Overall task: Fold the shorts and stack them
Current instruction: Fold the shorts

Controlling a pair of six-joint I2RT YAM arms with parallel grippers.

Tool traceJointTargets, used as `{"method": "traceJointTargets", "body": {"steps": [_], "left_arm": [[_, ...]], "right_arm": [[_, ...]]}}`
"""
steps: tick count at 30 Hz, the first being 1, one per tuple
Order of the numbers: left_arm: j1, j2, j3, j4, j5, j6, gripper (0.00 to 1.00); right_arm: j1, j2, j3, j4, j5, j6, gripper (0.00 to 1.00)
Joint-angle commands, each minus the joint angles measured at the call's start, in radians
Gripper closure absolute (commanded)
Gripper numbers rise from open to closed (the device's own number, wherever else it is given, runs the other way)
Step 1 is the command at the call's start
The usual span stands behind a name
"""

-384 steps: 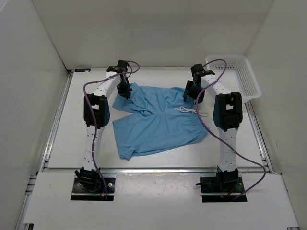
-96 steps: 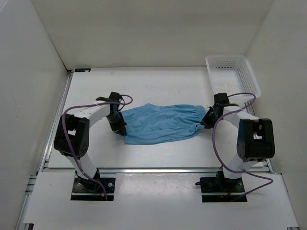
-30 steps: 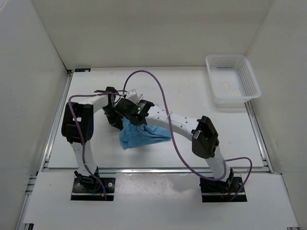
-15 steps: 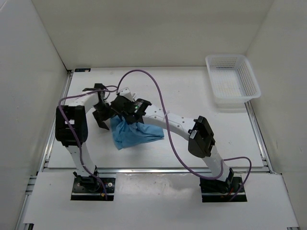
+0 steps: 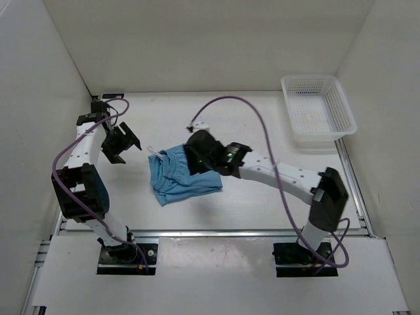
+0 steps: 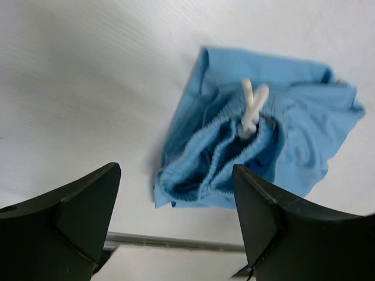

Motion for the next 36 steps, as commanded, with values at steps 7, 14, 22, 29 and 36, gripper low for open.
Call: {"method": "traceJointTargets", "body": {"steps": [7,14,22,29,36], "left_arm": [[-0.308,-0.067,-0.112,0.060,0.008,0.010,0.09],[-0.445,0.060,-0.054,0.069,-0.046,-0.009,0.00],[-0.454,0.130,0.026,0.072,-0.028,0.010,0.89],[-0.454,0.001,0.043,-0.040,-0.083,0.010,0.89],[-0.369,-0.142,-0.215,-0.005,-0.087,-0.029,0.89]], "right_arm": [[-0.346,-0.065,-0.210,0.009,-0.249,0.079,0.40],[-0.412,0.116,-0.099,-0.010,-0.516,0.033,0.12],[-0.421,0.248,-0.087,0.010,-0.652,0.024,0.15],[-0.421,0.237,-0.150,0.050,-0.662,0.015,0.29],[-0.412,0.237,-0.168,0.059,-0.671,0.005,0.12]]}}
